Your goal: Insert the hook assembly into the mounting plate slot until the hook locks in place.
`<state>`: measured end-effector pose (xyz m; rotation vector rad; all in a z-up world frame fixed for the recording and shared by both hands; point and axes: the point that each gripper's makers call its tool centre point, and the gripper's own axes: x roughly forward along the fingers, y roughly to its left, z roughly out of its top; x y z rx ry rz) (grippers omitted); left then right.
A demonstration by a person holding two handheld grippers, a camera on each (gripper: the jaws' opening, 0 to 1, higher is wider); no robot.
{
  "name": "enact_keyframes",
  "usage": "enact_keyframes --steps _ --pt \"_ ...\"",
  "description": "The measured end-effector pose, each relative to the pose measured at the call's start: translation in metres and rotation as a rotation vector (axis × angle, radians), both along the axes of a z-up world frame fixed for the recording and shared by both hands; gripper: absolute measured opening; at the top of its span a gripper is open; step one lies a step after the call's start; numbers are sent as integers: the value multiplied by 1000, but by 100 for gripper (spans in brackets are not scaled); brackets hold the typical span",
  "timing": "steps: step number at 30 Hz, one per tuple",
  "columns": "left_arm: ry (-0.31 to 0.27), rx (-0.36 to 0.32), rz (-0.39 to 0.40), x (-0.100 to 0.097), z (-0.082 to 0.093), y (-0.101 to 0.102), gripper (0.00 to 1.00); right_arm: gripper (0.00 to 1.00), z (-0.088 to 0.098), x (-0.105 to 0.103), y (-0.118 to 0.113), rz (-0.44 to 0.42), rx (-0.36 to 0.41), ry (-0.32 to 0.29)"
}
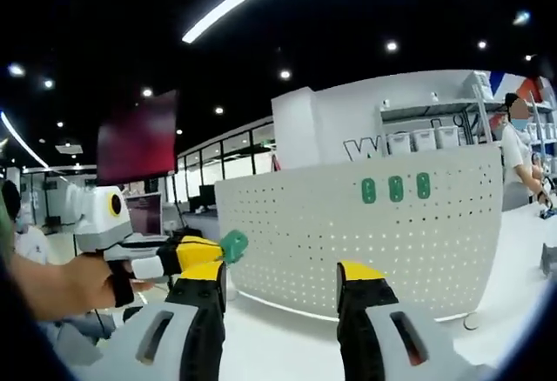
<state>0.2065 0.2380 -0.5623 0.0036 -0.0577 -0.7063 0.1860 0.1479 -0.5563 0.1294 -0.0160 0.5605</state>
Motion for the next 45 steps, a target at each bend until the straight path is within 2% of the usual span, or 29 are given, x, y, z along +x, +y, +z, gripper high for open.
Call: enact_keyframes --steps 6,13,25,45 --pt "-21 -10 -12 -5 9 -5 2 44 7 -3 6 22 28 1" --pt "-44 -19 -31 -11 19 -11 2 31 14 -8 15 58 71 10" --pt "-74 -36 -61 -21 33 -22 2 20 24 -11 28 119 164 43" --pt "-121 -49 -89 -34 49 -34 2 11 43 -16 34 170 291 68"
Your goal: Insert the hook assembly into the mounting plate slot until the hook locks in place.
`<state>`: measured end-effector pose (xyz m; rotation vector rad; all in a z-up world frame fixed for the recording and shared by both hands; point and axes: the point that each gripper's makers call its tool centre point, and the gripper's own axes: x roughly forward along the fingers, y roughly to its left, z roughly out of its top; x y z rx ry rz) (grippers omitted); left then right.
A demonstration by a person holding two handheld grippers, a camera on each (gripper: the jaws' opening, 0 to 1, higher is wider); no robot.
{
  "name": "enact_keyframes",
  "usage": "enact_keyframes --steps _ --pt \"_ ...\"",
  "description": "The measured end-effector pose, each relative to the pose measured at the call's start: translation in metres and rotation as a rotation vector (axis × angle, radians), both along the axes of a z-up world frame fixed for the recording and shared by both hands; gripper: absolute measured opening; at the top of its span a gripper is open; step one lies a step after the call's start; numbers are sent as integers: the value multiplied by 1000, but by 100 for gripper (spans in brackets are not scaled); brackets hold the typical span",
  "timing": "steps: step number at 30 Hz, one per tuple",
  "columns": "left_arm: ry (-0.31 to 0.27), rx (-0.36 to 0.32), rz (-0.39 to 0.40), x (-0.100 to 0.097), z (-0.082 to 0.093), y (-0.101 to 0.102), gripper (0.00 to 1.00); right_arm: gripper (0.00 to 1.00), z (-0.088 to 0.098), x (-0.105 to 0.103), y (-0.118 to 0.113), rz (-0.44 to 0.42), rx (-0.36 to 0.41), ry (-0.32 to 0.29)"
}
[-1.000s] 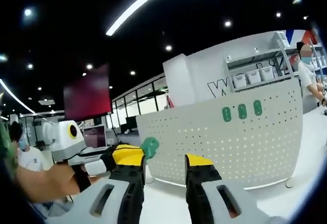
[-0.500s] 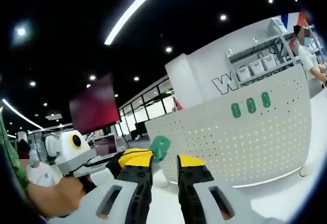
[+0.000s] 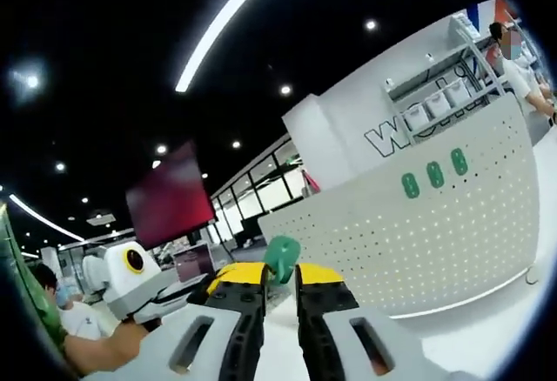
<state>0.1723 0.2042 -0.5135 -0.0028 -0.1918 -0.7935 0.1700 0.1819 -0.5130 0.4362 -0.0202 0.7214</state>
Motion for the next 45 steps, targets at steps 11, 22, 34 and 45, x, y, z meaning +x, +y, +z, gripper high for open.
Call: enact_keyframes --steps 11,22,34,45 --pt "-17 -6 -4 -6 6 -2 2 7 6 -3 -1 5 49 14" --pt "-31 -8 -16 -10 10 -5 2 4 10 -4 -4 -6 54 6" --pt "-37 -4 -27 -11 11 -10 2 4 10 -3 -5 -4 69 10" --pt "-39 7 -26 -10 10 -12 2 2 10 -3 -5 16 96 34"
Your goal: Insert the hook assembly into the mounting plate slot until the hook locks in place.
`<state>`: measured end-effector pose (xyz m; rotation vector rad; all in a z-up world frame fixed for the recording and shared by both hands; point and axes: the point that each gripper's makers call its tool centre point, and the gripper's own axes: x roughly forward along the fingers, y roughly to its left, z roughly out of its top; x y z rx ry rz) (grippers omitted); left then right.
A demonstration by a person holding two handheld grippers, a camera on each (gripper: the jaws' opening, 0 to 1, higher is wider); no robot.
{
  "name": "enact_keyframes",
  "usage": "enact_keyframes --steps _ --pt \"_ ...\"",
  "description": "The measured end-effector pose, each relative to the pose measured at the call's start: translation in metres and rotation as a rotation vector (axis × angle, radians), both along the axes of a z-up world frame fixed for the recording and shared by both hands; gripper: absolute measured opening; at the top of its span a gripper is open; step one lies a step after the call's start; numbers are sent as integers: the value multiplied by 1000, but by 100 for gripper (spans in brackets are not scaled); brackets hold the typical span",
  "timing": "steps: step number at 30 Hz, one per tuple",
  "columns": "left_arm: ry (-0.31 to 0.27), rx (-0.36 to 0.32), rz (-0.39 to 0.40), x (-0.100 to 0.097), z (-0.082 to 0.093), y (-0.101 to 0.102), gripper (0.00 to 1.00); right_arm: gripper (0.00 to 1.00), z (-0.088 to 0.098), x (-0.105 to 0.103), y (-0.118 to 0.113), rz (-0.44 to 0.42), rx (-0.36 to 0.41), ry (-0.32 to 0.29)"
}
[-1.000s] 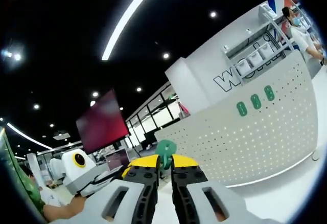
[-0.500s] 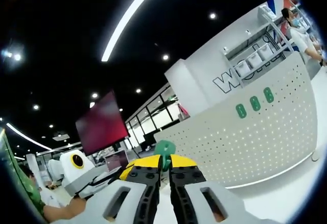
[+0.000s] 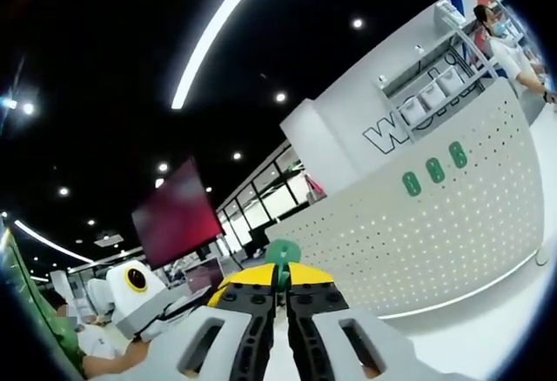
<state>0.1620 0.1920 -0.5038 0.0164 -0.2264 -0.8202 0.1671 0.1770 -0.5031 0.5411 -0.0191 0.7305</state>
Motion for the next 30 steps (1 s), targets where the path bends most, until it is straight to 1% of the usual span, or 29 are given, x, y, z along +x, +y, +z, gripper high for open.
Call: enact_keyframes --steps 10,17,19,21,23,25,30 --pt "-9 -5 -9 0 2 -1 2 1 4 0 -1 1 -4 -15" --pt "15 -4 -17 1 1 -1 3 1 4 0 -1 -1 -17 -24" --pt "16 -1 -16 1 1 0 4 1 4 0 -1 0 -19 -25" --pt "36 -3 -13 3 0 1 8 1 5 0 -1 0 -18 -26" --pt "46 -3 -14 3 -1 1 9 1 5 -1 -1 0 -22 -29" --pt "48 -5 -24 1 0 1 11 1 5 -1 -1 0 -25 -30" --pt "78 11 -47 -1 -2 -2 15 1 5 -1 -3 -5 -27 -33"
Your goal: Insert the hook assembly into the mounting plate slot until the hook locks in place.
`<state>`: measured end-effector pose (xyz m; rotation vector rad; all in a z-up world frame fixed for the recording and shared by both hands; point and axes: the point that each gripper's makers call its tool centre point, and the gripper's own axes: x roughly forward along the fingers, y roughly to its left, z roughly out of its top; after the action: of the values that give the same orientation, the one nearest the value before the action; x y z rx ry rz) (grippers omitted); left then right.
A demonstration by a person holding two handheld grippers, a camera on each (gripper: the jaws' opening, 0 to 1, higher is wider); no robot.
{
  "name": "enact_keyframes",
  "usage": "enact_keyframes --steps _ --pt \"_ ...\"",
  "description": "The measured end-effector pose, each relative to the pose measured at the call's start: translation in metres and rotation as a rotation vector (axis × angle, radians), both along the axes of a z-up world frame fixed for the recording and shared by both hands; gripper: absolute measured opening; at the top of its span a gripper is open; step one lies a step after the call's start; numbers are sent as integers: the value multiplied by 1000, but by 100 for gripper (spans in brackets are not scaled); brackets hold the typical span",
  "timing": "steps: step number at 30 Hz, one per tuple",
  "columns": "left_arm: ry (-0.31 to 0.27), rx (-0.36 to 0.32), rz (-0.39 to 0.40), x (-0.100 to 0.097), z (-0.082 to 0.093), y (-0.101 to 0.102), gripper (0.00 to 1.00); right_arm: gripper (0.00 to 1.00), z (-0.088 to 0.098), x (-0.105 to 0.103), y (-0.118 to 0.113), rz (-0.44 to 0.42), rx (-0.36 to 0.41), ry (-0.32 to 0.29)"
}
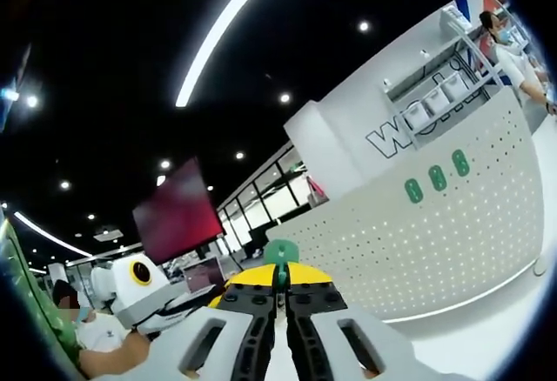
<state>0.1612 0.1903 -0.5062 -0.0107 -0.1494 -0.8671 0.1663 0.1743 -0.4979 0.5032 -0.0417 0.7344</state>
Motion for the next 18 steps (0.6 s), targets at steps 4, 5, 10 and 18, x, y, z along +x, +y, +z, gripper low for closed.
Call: enact_keyframes --steps 4,5,10,18 --pt "20 12 -9 -2 -1 -1 17 1 -1 0 -1 -5 -7 -3" --pt "25 18 -14 -2 -2 -1 17 1 -1 0 -2 -9 -15 -7" --pt "46 32 -31 -4 -4 -2 21 1 -1 0 -3 -25 -47 -25" --pt "76 69 -71 -9 -7 -3 30 1 -2 2 -5 -43 -84 -38"
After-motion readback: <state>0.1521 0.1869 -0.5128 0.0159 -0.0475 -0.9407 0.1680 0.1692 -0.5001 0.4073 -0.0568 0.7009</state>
